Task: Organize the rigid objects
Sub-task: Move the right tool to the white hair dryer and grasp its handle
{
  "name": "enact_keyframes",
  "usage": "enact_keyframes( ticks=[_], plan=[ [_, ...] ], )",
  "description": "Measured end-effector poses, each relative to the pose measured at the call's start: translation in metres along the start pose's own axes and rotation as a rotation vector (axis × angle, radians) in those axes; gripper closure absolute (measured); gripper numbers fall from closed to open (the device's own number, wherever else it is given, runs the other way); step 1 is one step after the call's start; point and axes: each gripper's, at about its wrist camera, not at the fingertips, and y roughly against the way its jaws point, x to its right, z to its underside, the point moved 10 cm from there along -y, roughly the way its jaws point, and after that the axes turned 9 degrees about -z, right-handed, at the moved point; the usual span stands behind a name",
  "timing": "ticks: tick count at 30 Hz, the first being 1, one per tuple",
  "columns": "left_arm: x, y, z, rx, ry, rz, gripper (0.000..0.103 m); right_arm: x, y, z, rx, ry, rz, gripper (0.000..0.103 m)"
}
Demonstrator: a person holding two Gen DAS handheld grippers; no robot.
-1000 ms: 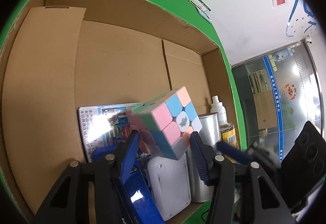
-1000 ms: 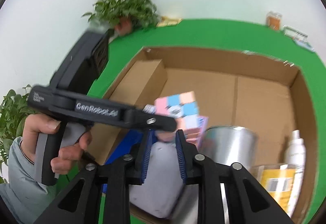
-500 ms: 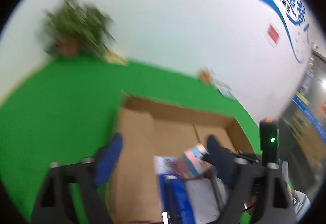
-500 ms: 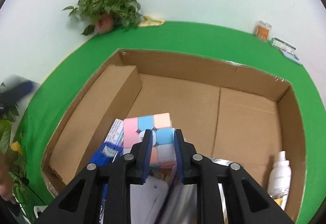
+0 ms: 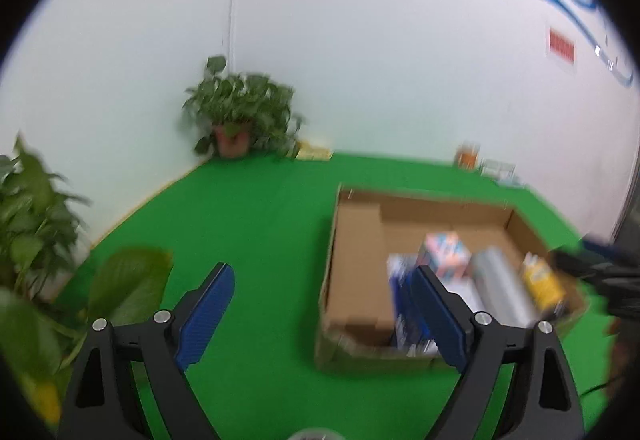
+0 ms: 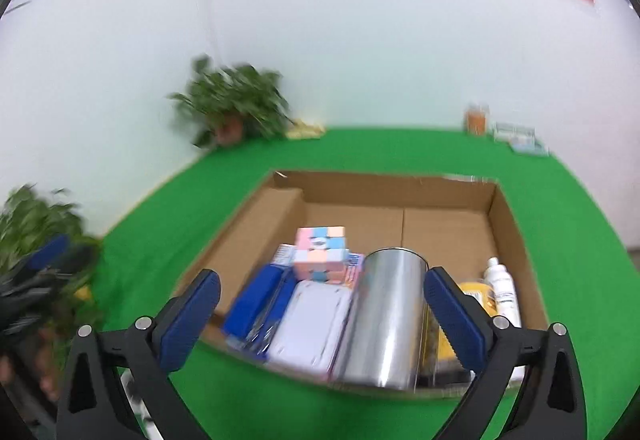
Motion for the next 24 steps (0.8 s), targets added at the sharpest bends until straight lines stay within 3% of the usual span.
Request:
enact_keyframes(
  ticks=[2, 6, 9, 13, 16, 18, 20, 22, 24],
  plan=[
    [-0.012, 0.001, 0.018, -0.059, 0.046, -0.022, 0.013, -0.016, 0.020, 0.014, 0.016, 0.039, -0.035, 0.001],
    [-0.027, 0.007, 0.063, -0.260, 0.192, 0.087, 0.013, -0.036, 0.040, 0.052, -0.020, 0.010, -0.097, 0.001],
    [-0.027, 0.015, 0.098, -0.373, 0.220, 0.164, 0.013, -0.065, 0.032, 0.090, -0.128, 0.005, -0.194, 0.000],
    [-0.022, 0.026, 0.144, -0.486, 0.249, 0.253, 0.013, -0.129, 0.009, 0.164, -0.369, 0.052, -0.395, 0.001],
    [-0.019, 0.031, 0.169, -0.559, 0.294, 0.324, 0.013, -0.154, -0.007, 0.198, -0.437, 0.087, -0.423, 0.002],
    [-0.016, 0.031, 0.179, -0.580, 0.309, 0.370, 0.013, -0.160, -0.017, 0.209, -0.441, 0.111, -0.401, 0.008],
    [-0.016, 0.029, 0.187, -0.601, 0.333, 0.397, 0.017, -0.165, -0.026, 0.218, -0.447, 0.137, -0.378, 0.024],
    [-0.015, 0.027, 0.190, -0.611, 0.375, 0.428, 0.017, -0.169, -0.033, 0.225, -0.446, 0.150, -0.357, 0.032],
    [-0.013, 0.023, 0.194, -0.620, 0.393, 0.463, 0.028, -0.172, -0.041, 0.231, -0.454, 0.156, -0.337, 0.044]
  ],
)
